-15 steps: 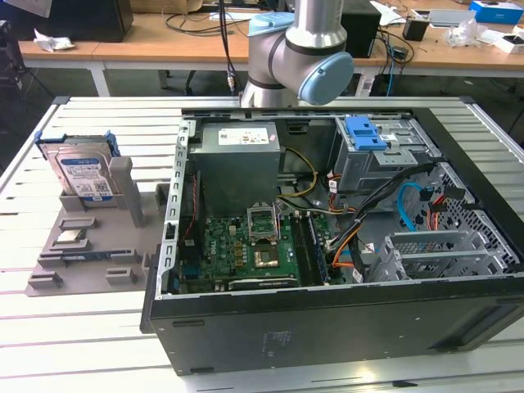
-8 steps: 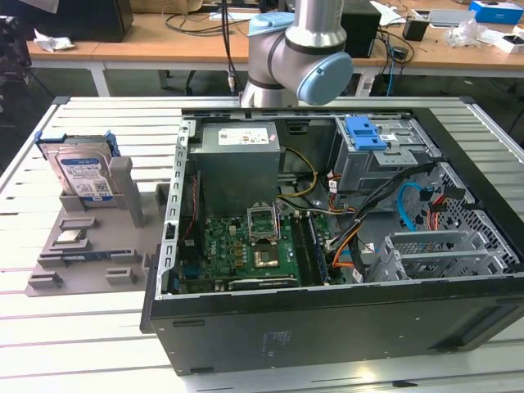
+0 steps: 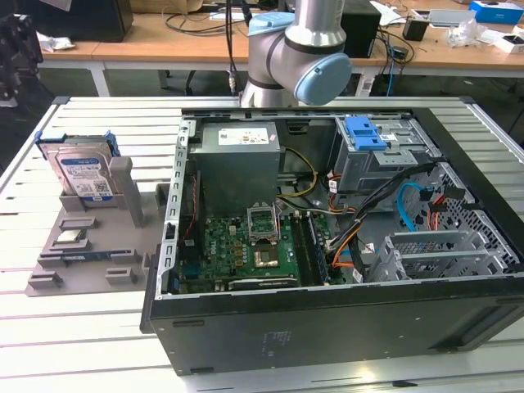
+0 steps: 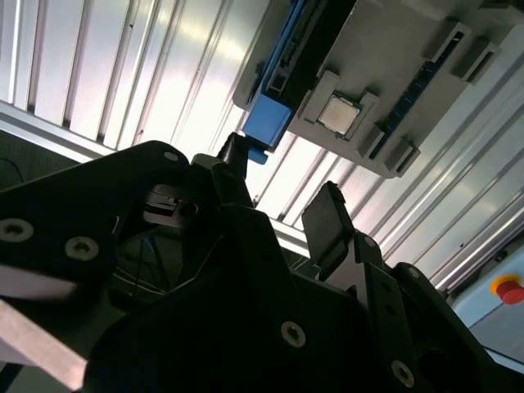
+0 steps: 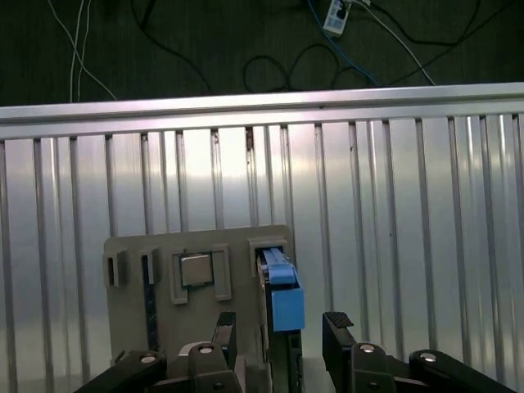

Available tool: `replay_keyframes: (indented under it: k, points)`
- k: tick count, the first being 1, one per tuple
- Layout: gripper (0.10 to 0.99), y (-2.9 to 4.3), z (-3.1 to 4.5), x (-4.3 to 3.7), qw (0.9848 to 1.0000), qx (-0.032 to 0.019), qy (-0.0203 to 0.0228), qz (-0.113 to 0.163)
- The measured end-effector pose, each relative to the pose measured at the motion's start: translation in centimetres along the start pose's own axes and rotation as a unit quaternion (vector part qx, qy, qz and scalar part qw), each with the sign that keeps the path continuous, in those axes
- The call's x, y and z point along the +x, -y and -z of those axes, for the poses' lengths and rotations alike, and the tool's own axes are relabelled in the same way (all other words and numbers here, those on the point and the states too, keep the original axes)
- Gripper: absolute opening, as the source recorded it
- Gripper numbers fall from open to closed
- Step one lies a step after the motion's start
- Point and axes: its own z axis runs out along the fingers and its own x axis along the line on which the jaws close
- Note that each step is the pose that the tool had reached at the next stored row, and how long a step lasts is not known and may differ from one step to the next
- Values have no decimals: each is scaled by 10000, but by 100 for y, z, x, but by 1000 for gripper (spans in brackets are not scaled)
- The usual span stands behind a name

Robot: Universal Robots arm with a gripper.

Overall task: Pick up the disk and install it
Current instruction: 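Pick up the disk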

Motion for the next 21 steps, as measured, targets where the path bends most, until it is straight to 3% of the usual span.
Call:
replay_keyframes:
  k: [10,21]
  points:
    - [541,26,-187,-34,10000,0,-23,35]
    - [541,109,-404,-78,9999,0,-49,131]
